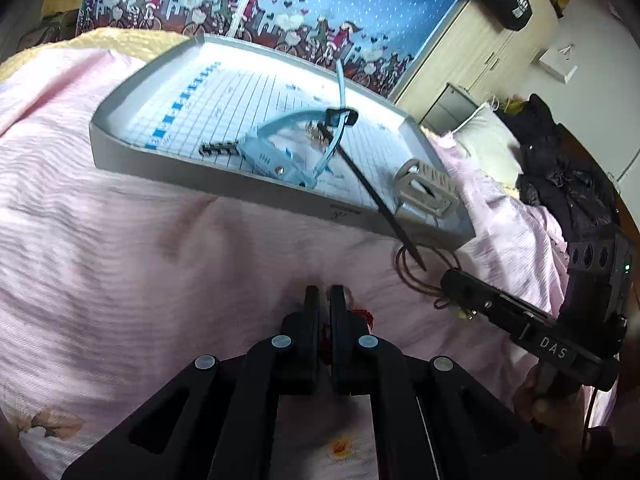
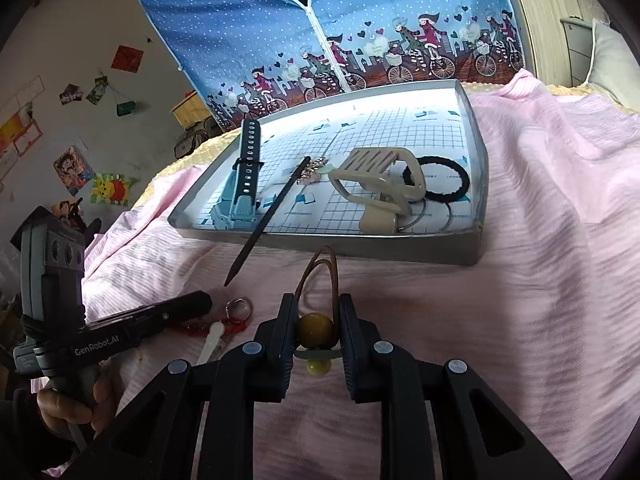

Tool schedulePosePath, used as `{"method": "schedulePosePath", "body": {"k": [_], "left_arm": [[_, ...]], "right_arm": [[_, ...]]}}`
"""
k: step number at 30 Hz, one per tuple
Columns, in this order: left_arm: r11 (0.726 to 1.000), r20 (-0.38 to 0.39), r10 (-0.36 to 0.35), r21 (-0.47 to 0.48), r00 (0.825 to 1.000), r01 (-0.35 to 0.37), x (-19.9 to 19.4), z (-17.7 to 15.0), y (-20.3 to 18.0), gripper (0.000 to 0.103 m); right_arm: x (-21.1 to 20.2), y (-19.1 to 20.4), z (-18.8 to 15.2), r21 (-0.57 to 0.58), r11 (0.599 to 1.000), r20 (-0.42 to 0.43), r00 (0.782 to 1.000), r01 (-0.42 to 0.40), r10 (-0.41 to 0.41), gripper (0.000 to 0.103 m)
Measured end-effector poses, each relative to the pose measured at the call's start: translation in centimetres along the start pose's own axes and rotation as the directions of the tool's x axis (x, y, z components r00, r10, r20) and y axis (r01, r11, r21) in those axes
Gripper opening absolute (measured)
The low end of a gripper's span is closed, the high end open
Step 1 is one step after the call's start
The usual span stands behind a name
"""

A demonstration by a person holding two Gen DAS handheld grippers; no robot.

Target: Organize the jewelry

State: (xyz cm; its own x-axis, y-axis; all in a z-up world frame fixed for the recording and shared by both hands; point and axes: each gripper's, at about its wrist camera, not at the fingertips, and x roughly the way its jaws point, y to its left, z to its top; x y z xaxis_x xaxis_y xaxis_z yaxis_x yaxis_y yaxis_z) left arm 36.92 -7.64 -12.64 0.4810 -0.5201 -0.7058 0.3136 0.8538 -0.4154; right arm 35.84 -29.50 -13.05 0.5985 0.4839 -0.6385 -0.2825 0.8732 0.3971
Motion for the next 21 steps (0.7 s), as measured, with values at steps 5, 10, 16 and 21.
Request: {"method": "schedulePosePath", "body": {"k": [5,10,16,21], "left_arm": [[1.000,-0.047,-0.020,-0.006,0.999,0.020,0.6,0.4,0.1,0.003],[0.998,-0.090,-0.047,-0.047,0.995,0.043,1.2,1.3,0.4,0.008],[1.000,-0.159,-0.008,0.022,0.987,0.011,2.3,1.8,-0.9,0.033],[0.990,-0.182,0.088,0.128,0.979,-0.065,3.4,1.4,-2.3,0.035]], "right_arm": [[0.5,-0.8,0.0,0.029,0.999,-0.028,0.999,0.046,-0.045,0.020],[0.8,-1.8,-0.2,0.074,0.995,-0.051,0.997,0.060,-0.056,0.021],[0.3,-2.6,-0.1,0.097,0.991,-0.046,0.995,0.096,-0.092,0.021],[-0.1,-4.0,0.0,0.156,0.983,-0.045,0.995,0.097,-0.091,0.021]]}}
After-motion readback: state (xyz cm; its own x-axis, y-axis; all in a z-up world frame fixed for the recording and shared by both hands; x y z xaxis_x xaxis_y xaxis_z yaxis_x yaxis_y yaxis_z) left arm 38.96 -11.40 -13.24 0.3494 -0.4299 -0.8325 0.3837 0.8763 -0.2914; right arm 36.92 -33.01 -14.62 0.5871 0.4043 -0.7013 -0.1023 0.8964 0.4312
